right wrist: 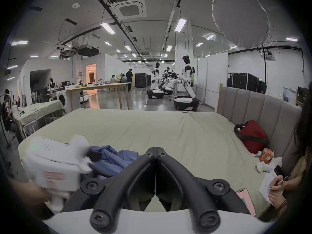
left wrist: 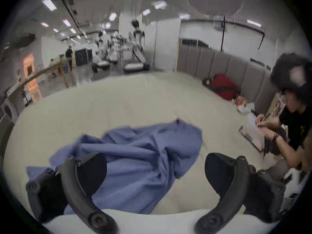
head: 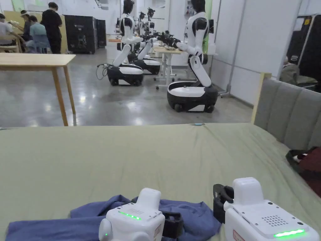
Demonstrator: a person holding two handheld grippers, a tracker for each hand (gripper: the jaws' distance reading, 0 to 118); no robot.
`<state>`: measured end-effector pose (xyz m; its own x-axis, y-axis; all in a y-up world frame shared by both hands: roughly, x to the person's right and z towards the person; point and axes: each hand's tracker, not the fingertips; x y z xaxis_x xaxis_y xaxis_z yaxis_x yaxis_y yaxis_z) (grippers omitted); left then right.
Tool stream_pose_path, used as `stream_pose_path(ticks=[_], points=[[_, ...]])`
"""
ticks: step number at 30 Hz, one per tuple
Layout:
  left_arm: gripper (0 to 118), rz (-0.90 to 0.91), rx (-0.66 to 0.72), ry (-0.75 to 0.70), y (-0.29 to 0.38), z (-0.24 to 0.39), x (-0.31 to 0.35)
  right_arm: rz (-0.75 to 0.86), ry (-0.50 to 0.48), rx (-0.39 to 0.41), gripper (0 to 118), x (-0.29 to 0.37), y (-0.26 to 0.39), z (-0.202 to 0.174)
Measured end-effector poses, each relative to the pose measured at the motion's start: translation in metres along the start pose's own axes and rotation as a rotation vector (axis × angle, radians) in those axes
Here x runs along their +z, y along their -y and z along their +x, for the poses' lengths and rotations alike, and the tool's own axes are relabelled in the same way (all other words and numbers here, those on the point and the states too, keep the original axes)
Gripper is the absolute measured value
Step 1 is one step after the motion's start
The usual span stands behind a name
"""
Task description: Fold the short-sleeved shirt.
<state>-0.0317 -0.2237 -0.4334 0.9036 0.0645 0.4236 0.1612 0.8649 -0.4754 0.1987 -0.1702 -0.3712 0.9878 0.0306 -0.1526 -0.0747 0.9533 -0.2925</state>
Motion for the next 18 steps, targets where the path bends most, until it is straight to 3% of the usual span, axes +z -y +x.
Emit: stream_pose_path(ticks=[3,4,6,10,16,17,18], points=[[110,0.148,-0.01,-0.092,0.007,-0.014,0.069,0.011,-0.018,0.001,1,-0.002,0.006,-0.019],[94,0.18,-0.019,-0.132,0.012,-0.017,0.085,0.014,-0.032,-0.008,1,-0.002,0.008,-0.024],[1,0.204,-0.042,-0.198,0.028,-0.027,0.12,0.022,-0.054,-0.038,1,0.0,0.015,-0.038],[0,0.153,0.032,-0.312,0.072,-0.065,0.149,0.027,-0.092,-0.07,1,0.003,0.025,-0.061],[0,-0.116,0.249,-0.389,0.115,-0.194,0.137,-0.007,-0.112,-0.057,1,-0.003,0.03,-0.074],[5,-0.124,0.27,-0.394,0.118,-0.209,0.134,-0.009,-0.109,-0.056,1,-0.004,0.031,-0.073],[20,-0.148,0.274,-0.414,0.119,-0.225,0.128,-0.011,-0.105,-0.057,1,-0.006,0.031,-0.071]])
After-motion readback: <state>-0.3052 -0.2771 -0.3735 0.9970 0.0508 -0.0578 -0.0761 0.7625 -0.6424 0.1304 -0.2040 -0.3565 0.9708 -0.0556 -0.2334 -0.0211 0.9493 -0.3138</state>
